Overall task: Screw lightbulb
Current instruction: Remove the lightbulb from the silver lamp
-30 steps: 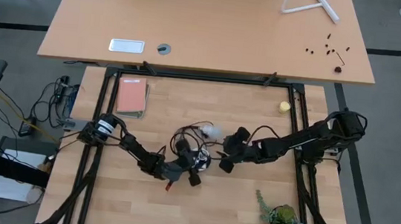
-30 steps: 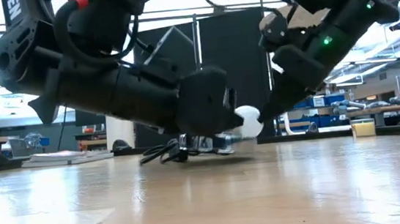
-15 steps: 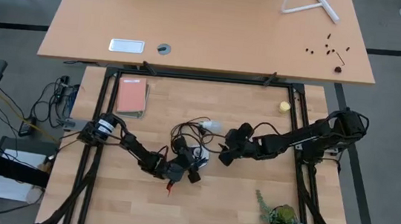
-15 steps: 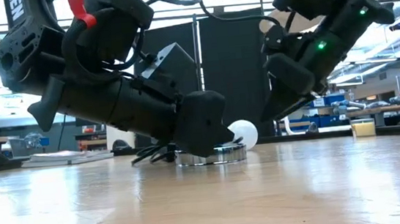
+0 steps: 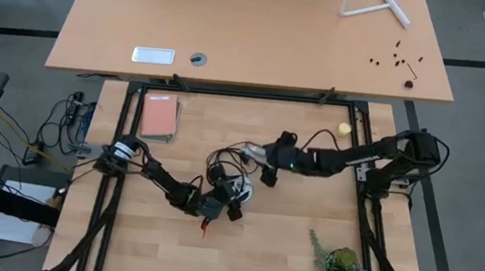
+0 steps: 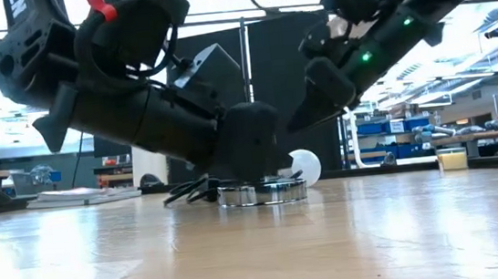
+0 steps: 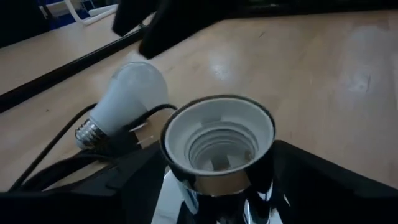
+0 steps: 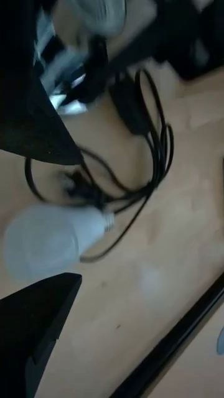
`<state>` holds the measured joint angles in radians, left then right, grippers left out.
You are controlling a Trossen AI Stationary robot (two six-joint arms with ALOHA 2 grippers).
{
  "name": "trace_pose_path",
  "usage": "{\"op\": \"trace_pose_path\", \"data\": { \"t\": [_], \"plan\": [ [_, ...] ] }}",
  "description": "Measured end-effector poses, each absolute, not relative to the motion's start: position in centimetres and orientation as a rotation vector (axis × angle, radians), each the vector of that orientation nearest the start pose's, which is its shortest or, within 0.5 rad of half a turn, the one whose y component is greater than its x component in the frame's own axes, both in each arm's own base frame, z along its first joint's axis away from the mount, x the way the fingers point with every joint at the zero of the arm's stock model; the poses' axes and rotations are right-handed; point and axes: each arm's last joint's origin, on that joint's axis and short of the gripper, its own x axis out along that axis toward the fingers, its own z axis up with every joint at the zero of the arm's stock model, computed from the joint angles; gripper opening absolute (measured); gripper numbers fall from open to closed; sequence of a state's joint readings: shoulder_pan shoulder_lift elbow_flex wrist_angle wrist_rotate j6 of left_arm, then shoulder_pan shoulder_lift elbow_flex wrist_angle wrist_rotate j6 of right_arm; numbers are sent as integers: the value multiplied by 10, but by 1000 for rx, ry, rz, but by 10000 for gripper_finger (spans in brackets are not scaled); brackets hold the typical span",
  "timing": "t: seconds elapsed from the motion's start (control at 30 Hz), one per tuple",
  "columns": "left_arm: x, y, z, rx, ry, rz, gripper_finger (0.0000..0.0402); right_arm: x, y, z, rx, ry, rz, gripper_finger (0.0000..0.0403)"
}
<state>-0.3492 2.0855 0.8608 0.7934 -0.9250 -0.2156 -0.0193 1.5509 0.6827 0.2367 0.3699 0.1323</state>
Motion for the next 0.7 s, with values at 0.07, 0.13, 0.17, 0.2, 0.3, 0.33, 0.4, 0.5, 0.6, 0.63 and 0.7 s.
{"op": "trace_pose_path", "data": {
  "t": [0.07,0.13,0.17,0.2,0.3,0.33,0.4,0.5,0.6,0.63,0.7],
  "plan": [
    [351,-104,90,66,310,598,298,295,-26,164,11,602,-413,307],
    [350,-104,92,69,337,578,299,296,-34,166,10,599,-390,307],
    [350,-104,94,60,340,569,299,298,-37,168,12,601,-375,306],
    [350,-104,95,55,345,557,299,299,-40,171,11,607,-360,305],
    [348,-104,99,59,363,547,299,304,-49,180,-10,637,-336,301],
    [348,-103,101,61,368,547,298,306,-51,184,-24,650,-328,300],
    [346,-103,104,61,381,550,298,310,-56,192,-40,668,-313,297],
    [344,-101,108,68,405,555,298,314,-64,203,-32,689,-287,295],
    [342,-100,116,75,416,555,298,316,-68,210,-20,696,-275,295],
    [341,-100,119,73,414,555,298,315,-68,210,-21,699,-270,295],
    [340,-100,125,72,422,538,298,315,-67,208,-22,713,-259,293]
  ]
}}
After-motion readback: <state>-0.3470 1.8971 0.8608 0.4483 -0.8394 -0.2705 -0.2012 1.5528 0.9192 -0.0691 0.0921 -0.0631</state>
